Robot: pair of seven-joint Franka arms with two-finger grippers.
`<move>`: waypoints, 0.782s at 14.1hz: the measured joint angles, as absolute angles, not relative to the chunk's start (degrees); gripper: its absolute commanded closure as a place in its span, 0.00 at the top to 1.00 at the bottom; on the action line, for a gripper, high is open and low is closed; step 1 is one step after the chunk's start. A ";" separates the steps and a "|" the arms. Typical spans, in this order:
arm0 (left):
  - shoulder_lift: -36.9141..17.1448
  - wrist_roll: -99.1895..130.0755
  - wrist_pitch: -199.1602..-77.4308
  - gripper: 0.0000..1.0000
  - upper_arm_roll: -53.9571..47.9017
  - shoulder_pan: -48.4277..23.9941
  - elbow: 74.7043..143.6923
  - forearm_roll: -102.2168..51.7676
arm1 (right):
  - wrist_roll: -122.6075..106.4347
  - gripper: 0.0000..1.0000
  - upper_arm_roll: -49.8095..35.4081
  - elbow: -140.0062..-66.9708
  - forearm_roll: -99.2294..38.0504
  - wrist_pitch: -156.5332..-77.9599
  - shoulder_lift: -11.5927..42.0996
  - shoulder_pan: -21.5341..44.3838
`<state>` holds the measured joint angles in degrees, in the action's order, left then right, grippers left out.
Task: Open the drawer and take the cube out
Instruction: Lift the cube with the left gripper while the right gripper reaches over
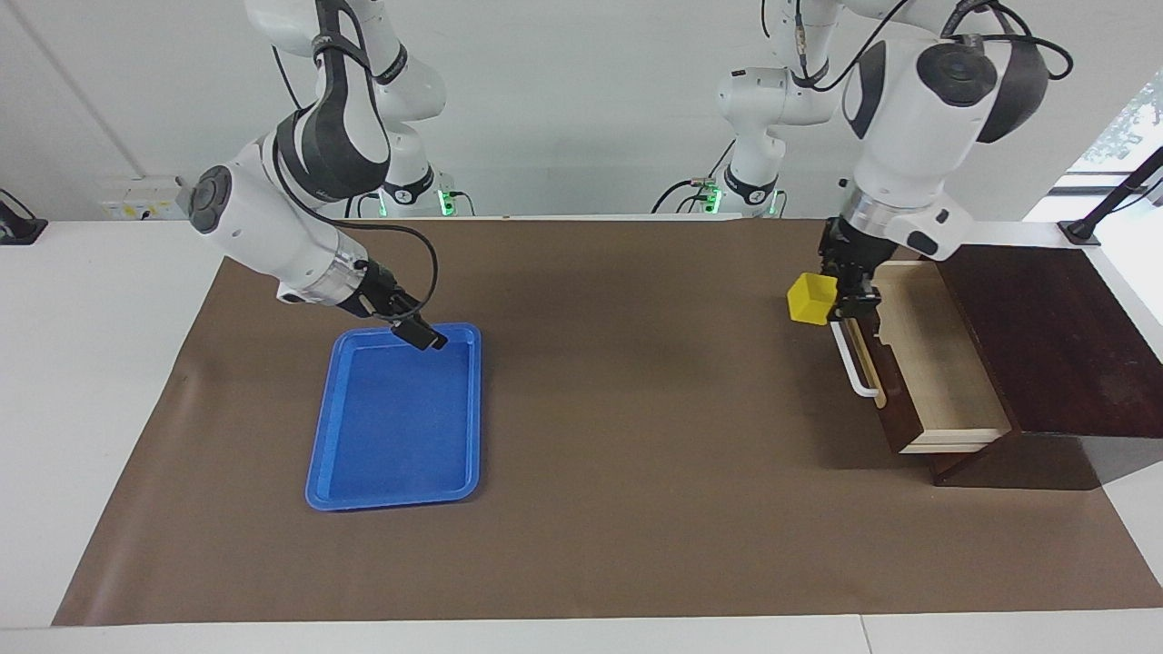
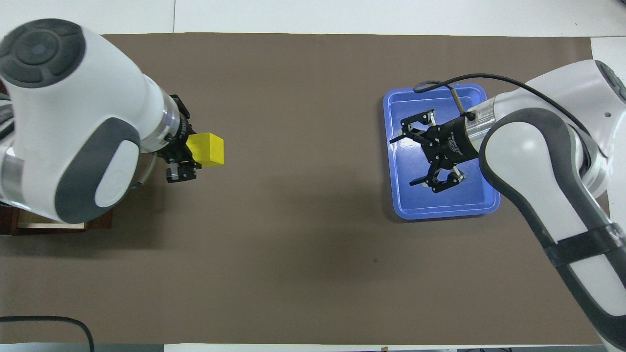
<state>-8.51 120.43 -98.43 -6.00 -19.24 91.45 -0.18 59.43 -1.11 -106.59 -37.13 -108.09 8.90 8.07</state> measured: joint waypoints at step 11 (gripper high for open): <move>-17.92 133.99 -108.66 0.00 -5.62 -28.76 93.06 3.53 | 66.51 1.00 -1.16 -103.14 -49.75 -111.28 18.50 15.64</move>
